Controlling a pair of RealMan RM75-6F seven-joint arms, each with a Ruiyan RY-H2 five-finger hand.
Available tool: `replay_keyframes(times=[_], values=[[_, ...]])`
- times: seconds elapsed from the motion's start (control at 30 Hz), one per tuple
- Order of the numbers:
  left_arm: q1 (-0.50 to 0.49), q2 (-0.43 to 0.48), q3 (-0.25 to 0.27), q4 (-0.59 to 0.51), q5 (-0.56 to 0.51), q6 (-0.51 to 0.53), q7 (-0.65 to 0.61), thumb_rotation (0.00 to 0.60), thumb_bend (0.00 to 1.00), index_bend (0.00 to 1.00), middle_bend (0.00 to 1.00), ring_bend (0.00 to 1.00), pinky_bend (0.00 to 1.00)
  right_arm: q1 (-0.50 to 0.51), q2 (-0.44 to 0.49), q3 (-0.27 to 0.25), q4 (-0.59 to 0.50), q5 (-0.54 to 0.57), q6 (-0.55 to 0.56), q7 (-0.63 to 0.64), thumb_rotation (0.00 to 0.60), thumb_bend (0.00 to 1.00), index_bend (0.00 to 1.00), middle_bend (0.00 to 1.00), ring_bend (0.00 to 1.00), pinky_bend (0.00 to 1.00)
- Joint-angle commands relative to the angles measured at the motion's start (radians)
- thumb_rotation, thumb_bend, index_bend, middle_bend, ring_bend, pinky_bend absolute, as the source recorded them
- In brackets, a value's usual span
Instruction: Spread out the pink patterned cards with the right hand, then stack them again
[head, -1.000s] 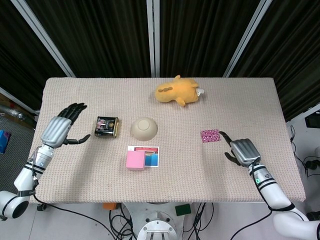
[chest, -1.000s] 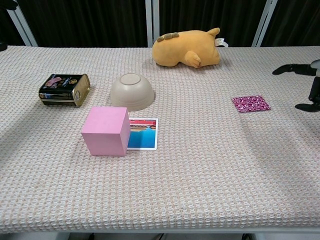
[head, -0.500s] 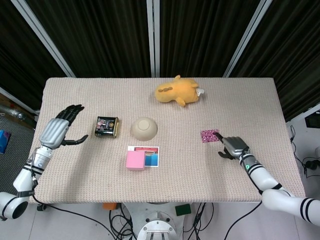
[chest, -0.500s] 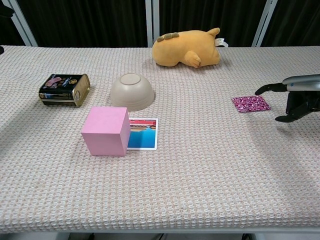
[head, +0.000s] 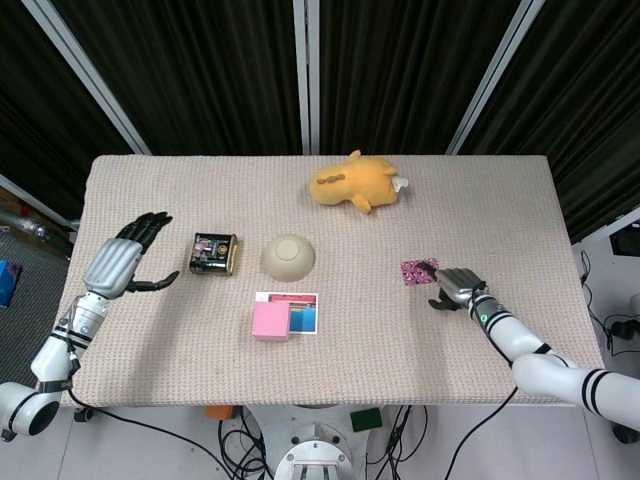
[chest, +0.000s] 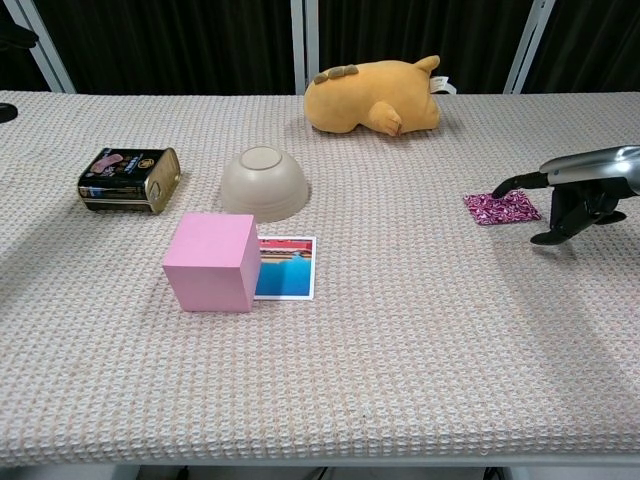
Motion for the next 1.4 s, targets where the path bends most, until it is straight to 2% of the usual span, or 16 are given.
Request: replay_keyframes(times=[0.03,0.27,0.93,1.4], values=[[0.000,0.000,0.000,0.002,0.001,0.003,-0.002,0.298,0.22,0.04,0.05,0.02,0.14,0.020,-0.002,-0.006,0.020,0.019,-0.048,0.036,0.600,1.00,0.00,1.00,1.00,0.94],[0.002,0.006,0.001,-0.004,0.004,0.008,-0.013,0.293,0.22,0.04,0.05,0.02,0.14,0.052,0.015,-0.045,0.021,0.015,-0.087,0.066,0.600,1.00,0.00,1.00,1.00,0.94],[-0.004,0.013,0.015,-0.035,0.034,0.011,-0.044,0.299,0.22,0.04,0.05,0.02,0.14,0.021,0.097,-0.165,-0.168,-0.034,0.034,0.070,0.600,1.00,0.00,1.00,1.00,0.94],[-0.010,-0.001,0.018,-0.031,0.034,0.007,-0.027,0.302,0.22,0.04,0.05,0.02,0.14,-0.002,0.133,-0.216,-0.279,-0.064,0.099,0.039,0.600,1.00,0.00,1.00,0.99,0.94]])
